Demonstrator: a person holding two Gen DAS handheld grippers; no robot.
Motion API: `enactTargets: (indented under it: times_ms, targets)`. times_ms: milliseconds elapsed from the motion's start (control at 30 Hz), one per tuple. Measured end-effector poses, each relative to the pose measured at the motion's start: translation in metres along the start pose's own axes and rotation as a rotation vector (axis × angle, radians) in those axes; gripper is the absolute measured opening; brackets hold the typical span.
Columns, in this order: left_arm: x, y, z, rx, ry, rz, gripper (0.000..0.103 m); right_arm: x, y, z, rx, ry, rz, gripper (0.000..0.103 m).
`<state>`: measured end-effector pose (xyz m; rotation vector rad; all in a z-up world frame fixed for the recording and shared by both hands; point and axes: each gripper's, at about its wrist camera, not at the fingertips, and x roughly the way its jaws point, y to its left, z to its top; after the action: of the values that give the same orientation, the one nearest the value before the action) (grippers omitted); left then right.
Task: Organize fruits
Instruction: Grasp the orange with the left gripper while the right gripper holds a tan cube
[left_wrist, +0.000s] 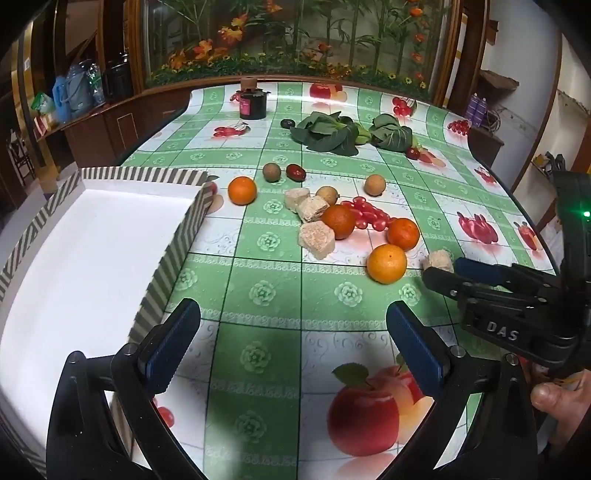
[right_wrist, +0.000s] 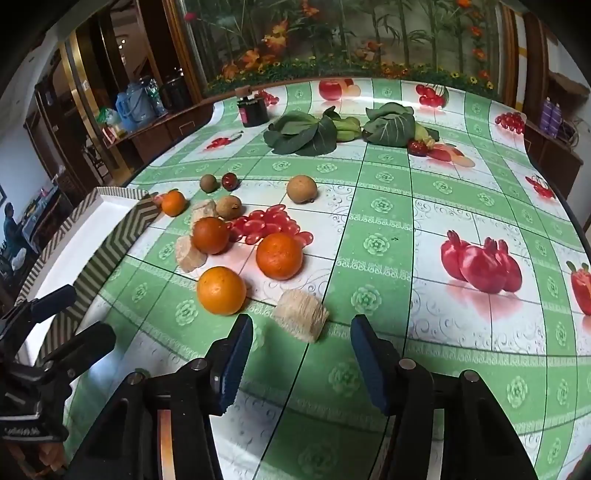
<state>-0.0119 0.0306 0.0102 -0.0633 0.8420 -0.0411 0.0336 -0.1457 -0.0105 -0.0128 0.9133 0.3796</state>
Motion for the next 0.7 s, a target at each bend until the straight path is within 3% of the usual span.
enactTargets:
  times_ms: [167, 567, 700]
  targets:
    - [0.011, -0.014, 0.006, 0.022, 0.016, -0.009, 0.102, 0.008, 0.004, -0.004, -0.031, 0.014, 0.002, 0.032]
    - [0.043, -0.048, 0.026, 0.082, 0.074, -0.057, 0.096, -0.013, -0.032, 0.001, 0.052, -0.05, 0.009, 0.032]
    - [0.056, -0.052, 0.027, 0.083, 0.106, -0.06, 0.085, -0.013, -0.041, -0.001, 0.067, -0.078, 0.019, 0.032]
